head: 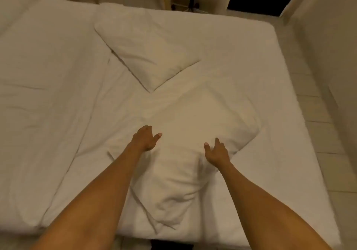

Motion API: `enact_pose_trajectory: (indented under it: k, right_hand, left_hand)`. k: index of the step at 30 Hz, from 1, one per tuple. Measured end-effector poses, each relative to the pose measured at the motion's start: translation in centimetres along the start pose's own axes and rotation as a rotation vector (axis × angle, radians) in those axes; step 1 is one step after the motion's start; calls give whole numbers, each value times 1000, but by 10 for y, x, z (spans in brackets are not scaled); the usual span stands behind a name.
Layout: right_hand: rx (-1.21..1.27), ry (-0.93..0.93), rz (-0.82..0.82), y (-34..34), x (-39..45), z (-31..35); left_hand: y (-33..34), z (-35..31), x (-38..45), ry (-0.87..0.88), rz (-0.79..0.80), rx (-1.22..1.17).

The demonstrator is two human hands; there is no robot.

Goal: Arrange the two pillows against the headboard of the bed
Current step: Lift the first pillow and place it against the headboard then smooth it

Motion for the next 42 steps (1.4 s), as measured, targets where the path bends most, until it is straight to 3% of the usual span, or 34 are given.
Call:
enact_pose_trajectory:
  k: [11,20,26,29,37,42]
  right_hand:
    - [292,339,-12,53,78,-36]
    - [798,647,-268,76,116,-54]
    - [981,695,-352,69,112,-63]
    - [1084,681,-312,64,105,-62]
    - [1212,578,-101,45,84,-52]
    - [1207,541,-78,33,63,-42]
  left_hand:
    - [35,7,125,-52,51,-62]
    - [52,13,166,-153,75,-206]
    - [43,12,168,-179,65,-352]
    - [38,9,158,-160,120,-308]
    - [20,7,122,-176,116,-478]
    - [7,23,95,-196,117,-551]
Point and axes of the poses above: each hand's wrist, its own x-axis towards the middle knuckle, its own y-axis out of the palm, z = x × y, the point moved 1 cm from there along x, towards the middle knuckle, and after that the axes turned 5 degrees about -y, right-handed, at the moved point
